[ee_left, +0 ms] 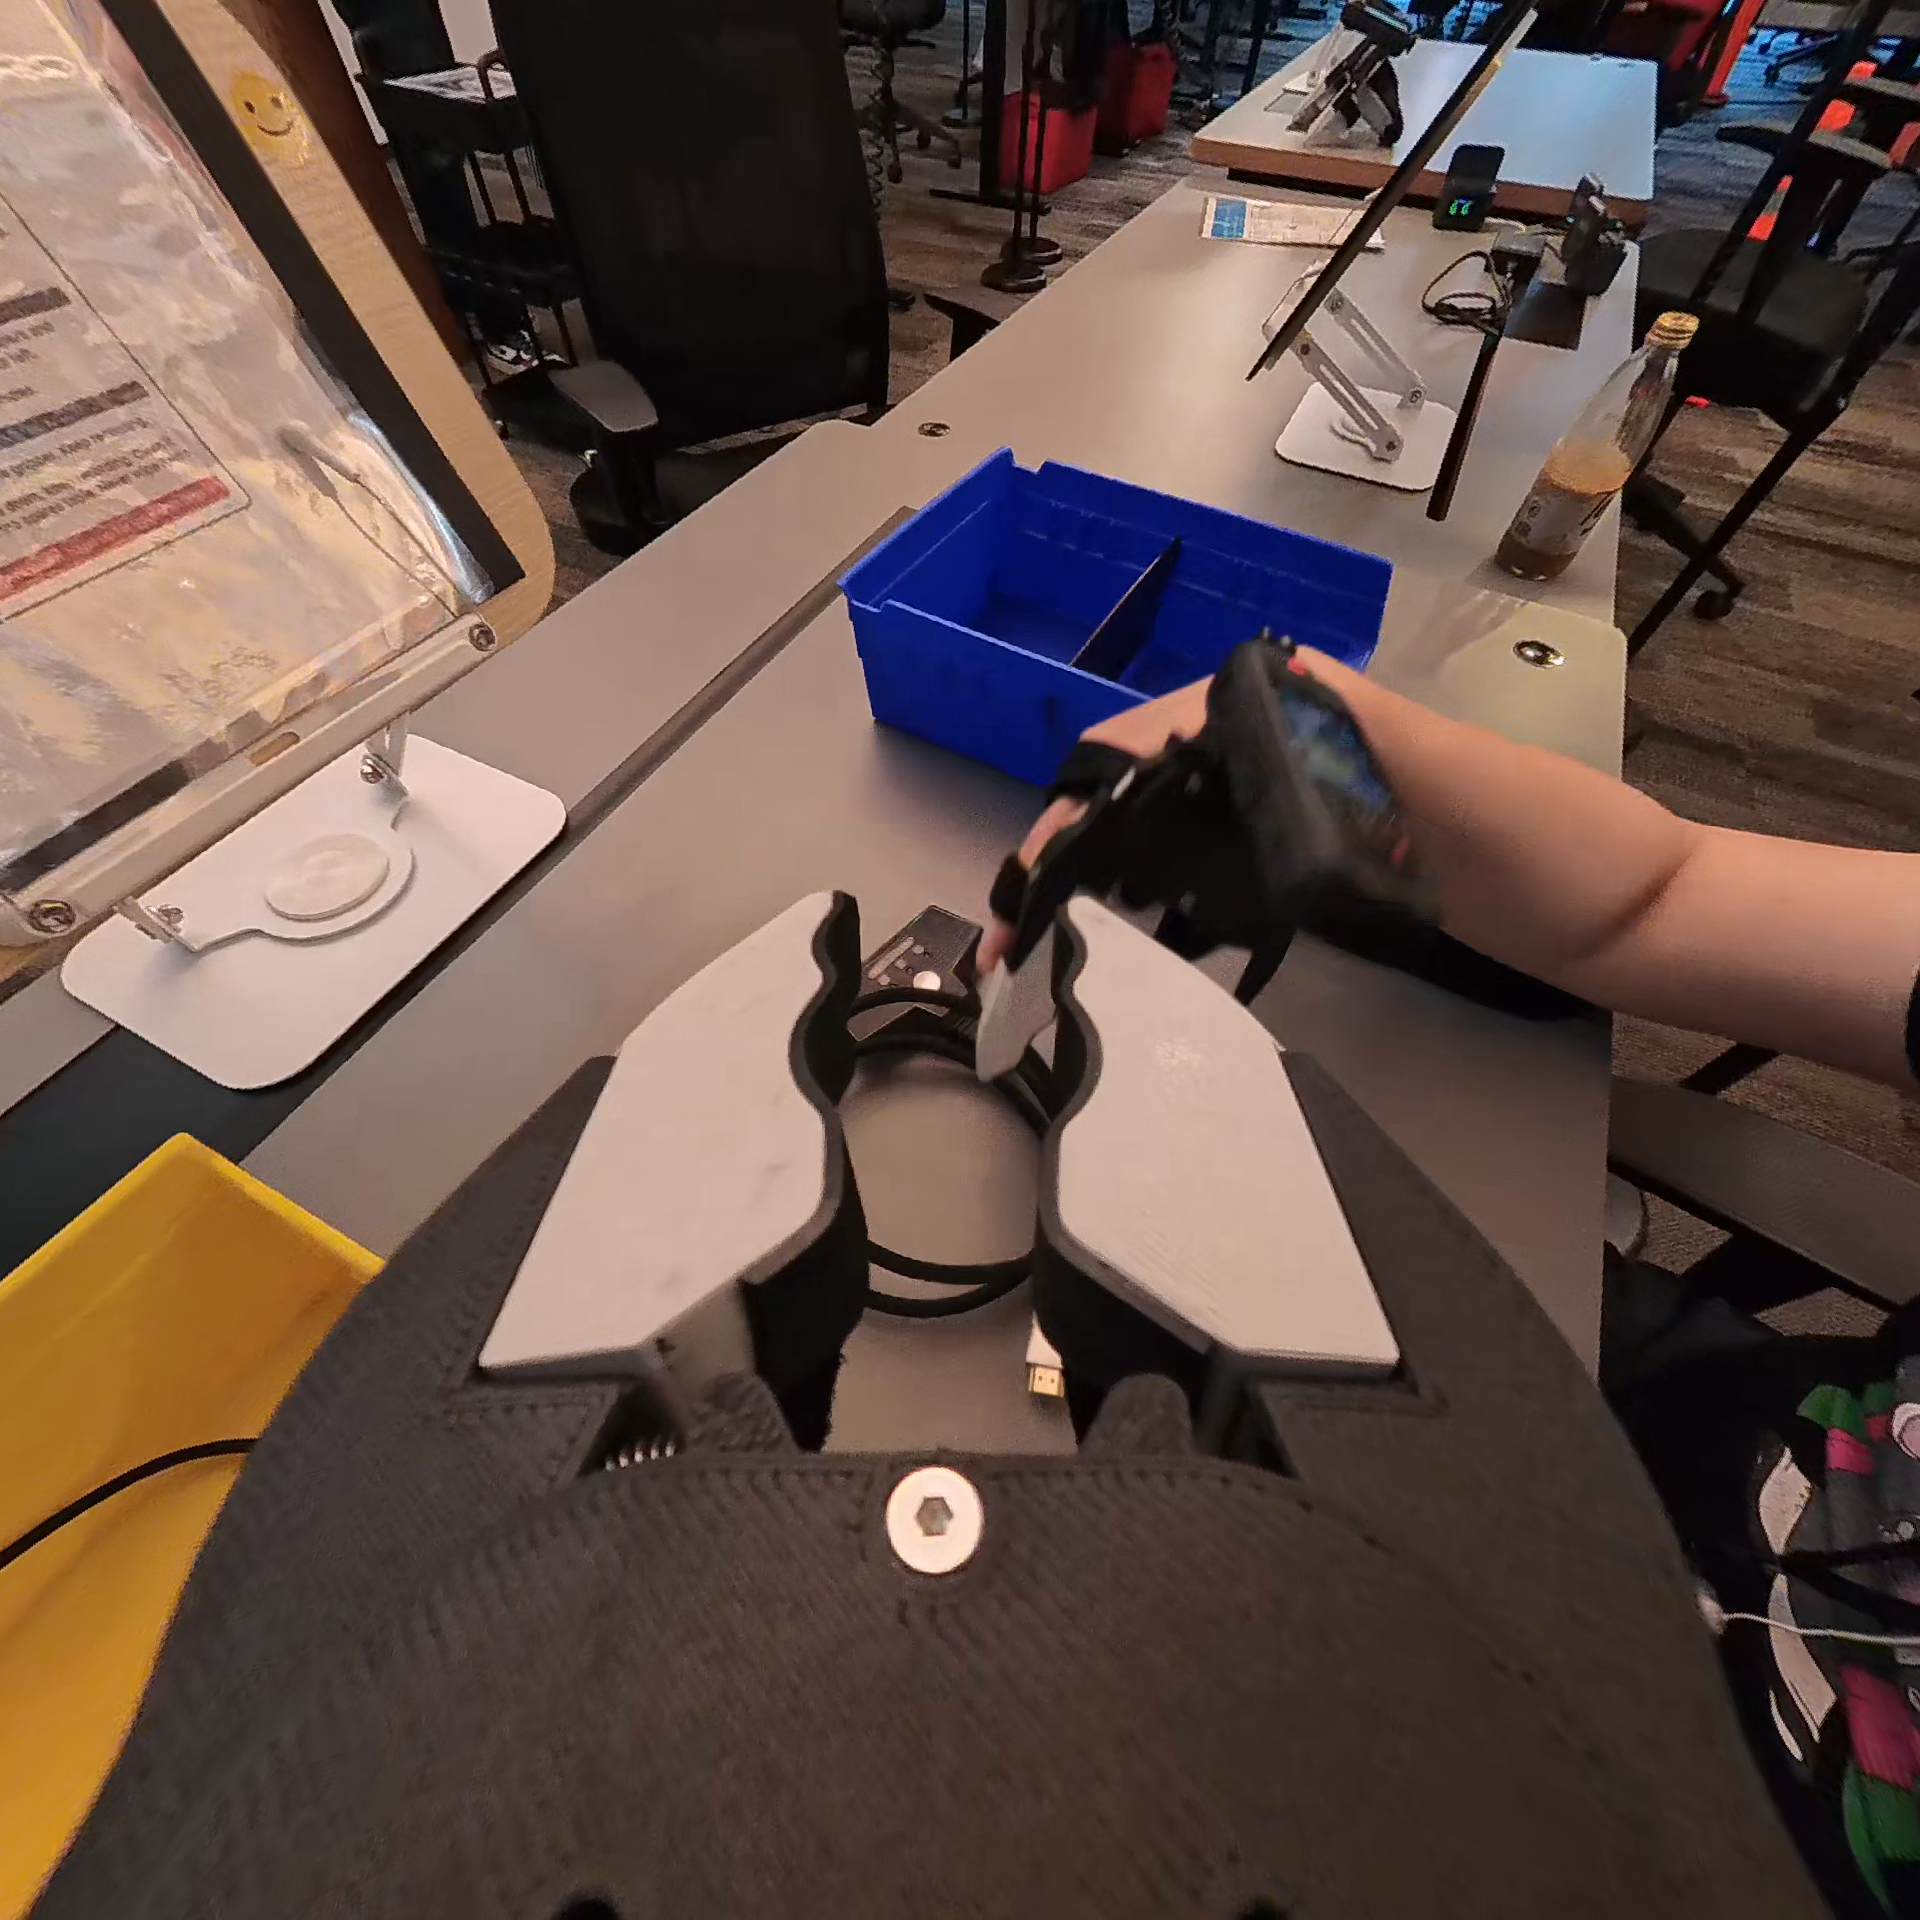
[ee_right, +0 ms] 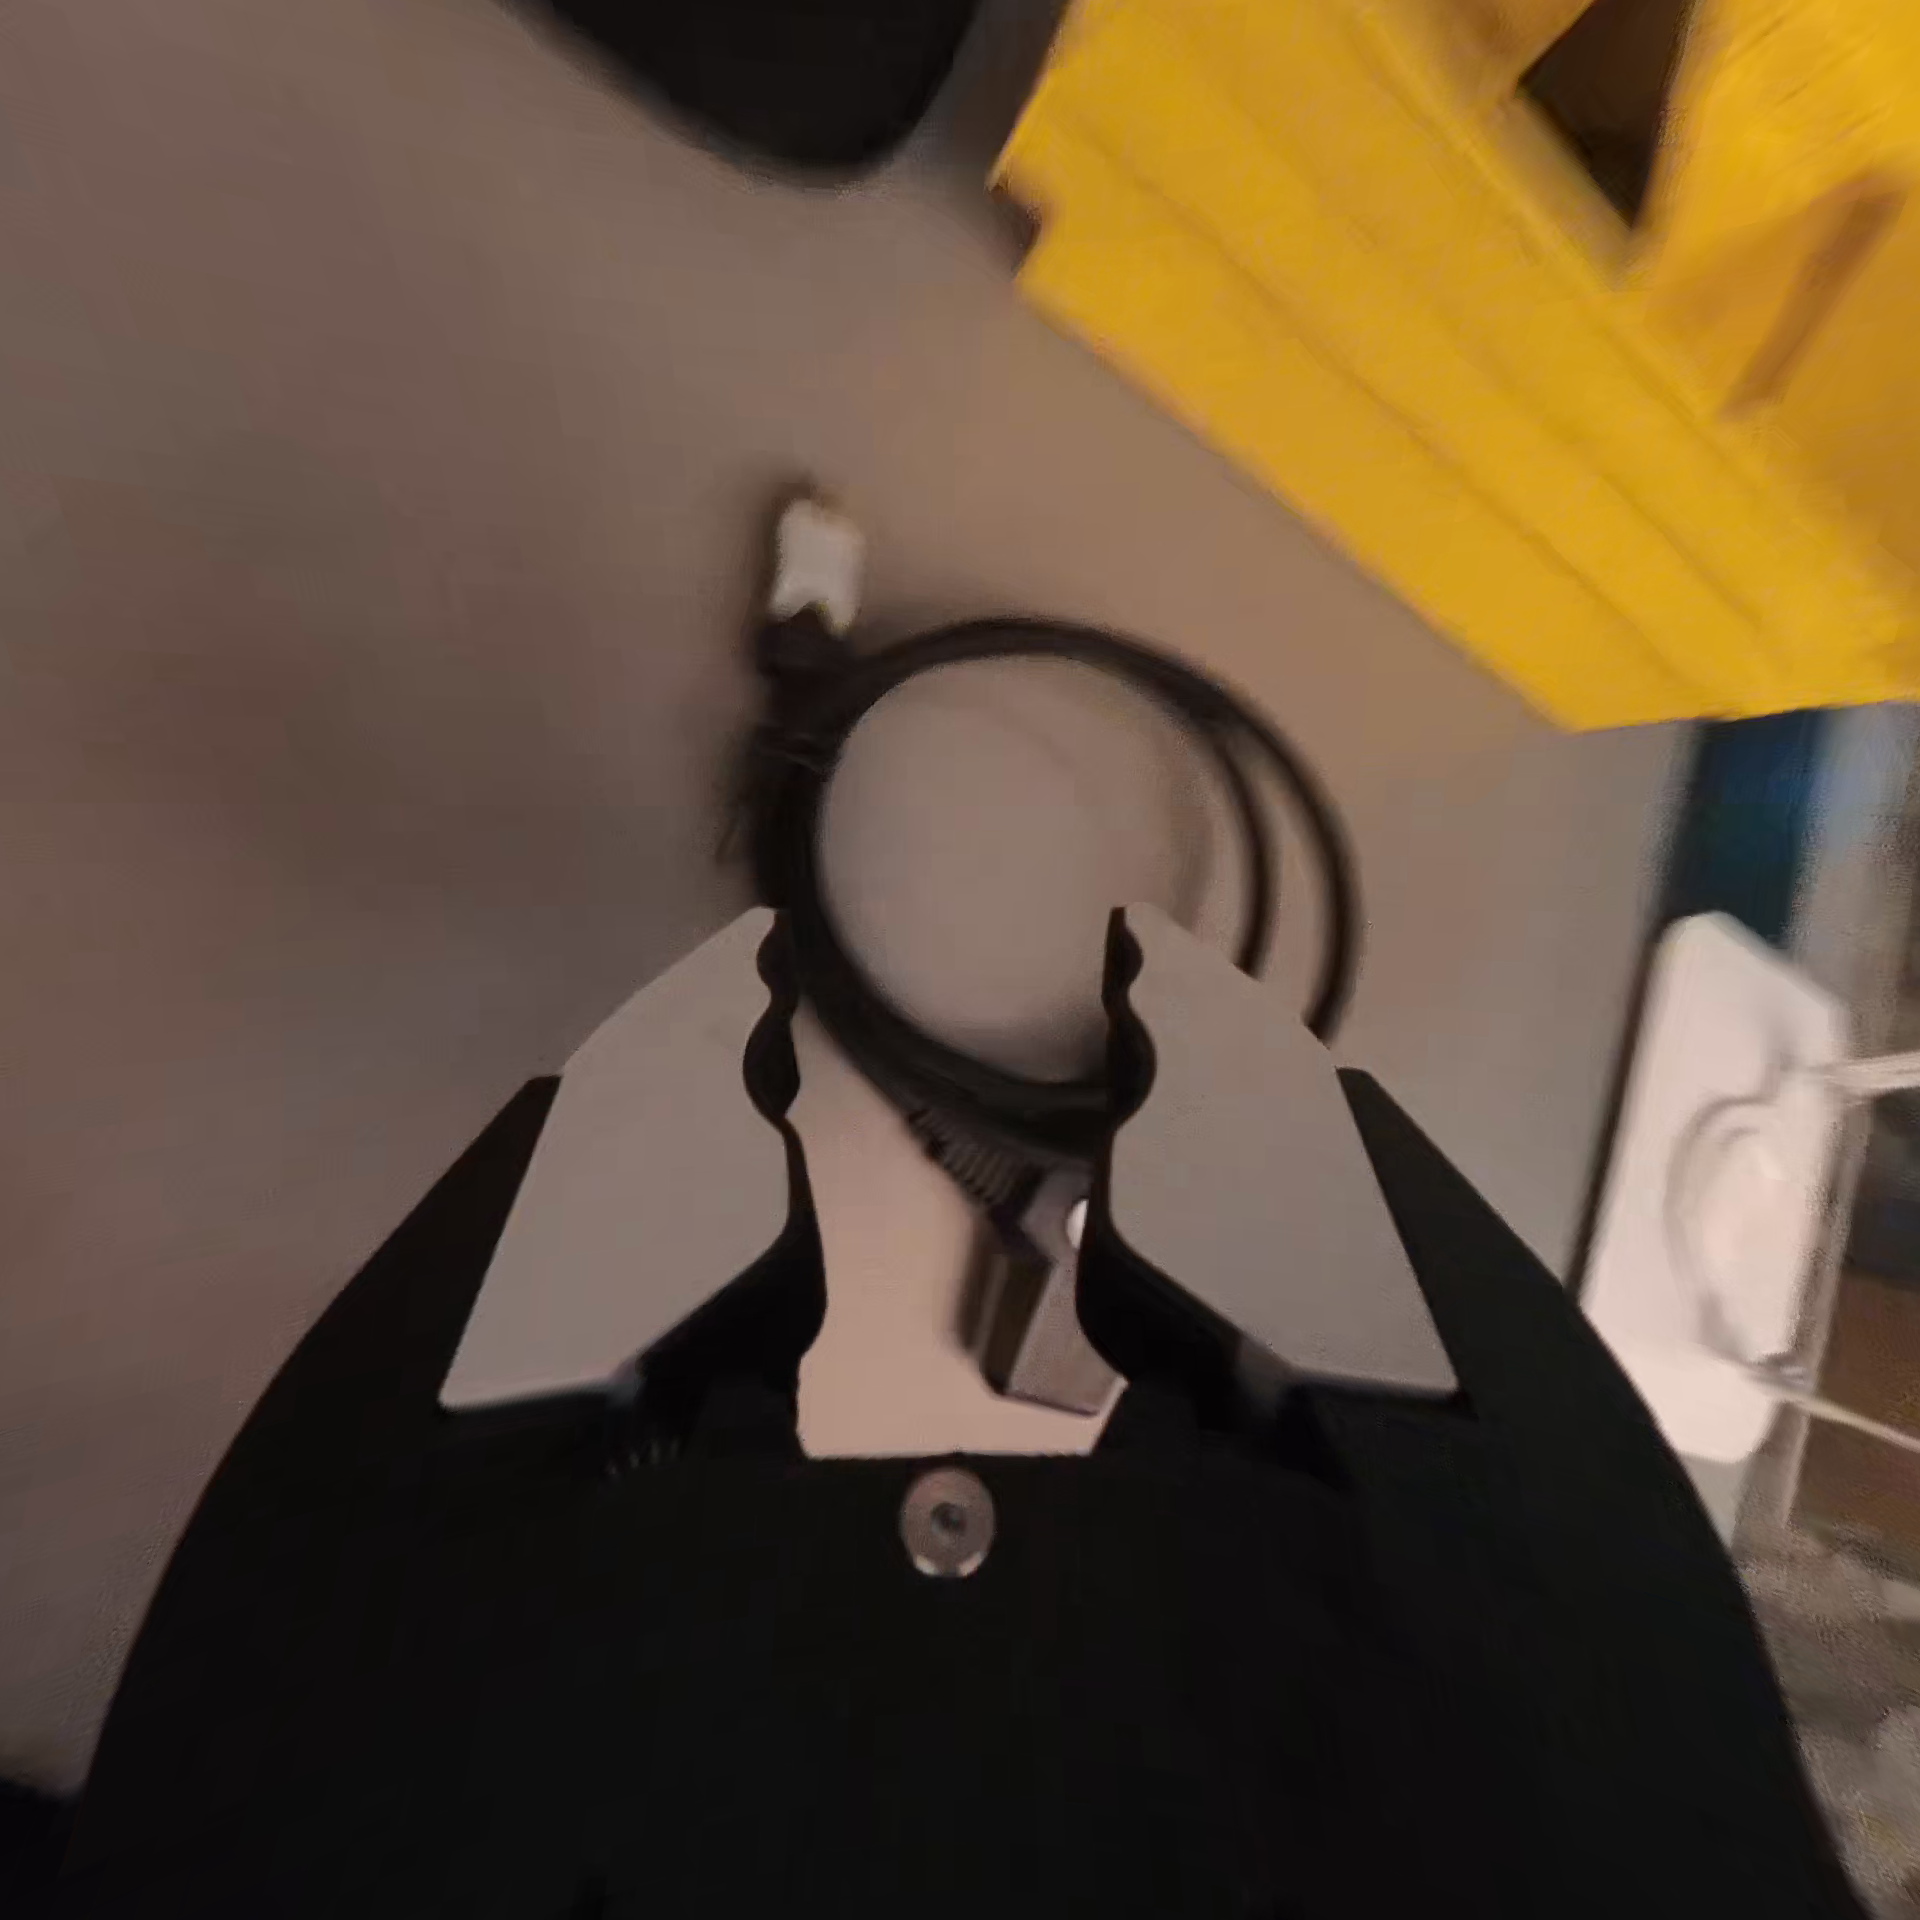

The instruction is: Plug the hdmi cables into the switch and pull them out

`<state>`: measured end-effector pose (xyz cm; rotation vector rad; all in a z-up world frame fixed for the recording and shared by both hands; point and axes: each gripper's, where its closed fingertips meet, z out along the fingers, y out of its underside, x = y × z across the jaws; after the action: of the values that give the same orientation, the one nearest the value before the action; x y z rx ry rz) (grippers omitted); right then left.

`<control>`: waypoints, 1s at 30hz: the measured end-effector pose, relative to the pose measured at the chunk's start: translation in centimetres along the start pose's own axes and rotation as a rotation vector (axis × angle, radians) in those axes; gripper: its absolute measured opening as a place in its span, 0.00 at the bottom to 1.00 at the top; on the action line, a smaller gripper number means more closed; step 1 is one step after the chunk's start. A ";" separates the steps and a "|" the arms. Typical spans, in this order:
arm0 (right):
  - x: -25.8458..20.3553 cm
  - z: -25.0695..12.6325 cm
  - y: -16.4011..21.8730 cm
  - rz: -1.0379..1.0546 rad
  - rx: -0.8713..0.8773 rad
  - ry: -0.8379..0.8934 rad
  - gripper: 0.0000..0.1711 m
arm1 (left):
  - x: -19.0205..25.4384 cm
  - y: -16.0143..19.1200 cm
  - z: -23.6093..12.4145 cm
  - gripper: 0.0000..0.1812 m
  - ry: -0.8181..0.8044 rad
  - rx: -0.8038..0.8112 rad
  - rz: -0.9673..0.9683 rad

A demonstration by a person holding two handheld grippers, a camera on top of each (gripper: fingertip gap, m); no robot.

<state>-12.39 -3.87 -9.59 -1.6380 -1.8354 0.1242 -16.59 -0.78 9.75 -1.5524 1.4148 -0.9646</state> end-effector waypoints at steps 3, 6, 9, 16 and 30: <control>-1.8 2.3 4.0 0.031 -0.285 -0.113 0.31 | -0.3 0.2 -0.2 0.19 0.007 -0.002 -0.019; -2.4 3.5 4.7 0.068 -0.282 -0.166 0.13 | -0.4 0.2 -0.3 0.18 0.016 0.002 -0.026; -1.4 4.3 4.1 0.304 -0.314 -0.202 0.12 | -0.5 0.2 -0.4 0.17 0.018 0.003 -0.027; 4.5 8.6 1.6 0.820 -0.170 0.015 0.10 | -0.5 0.0 -0.8 0.16 0.009 0.011 -0.033; 10.7 4.3 2.5 0.790 -0.111 0.249 0.25 | -1.1 0.2 -1.1 0.15 -0.019 0.001 -0.041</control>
<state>-12.47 7.87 -9.74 -2.2583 -0.9487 0.1502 -17.74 0.22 9.94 -1.5907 1.3741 -0.9723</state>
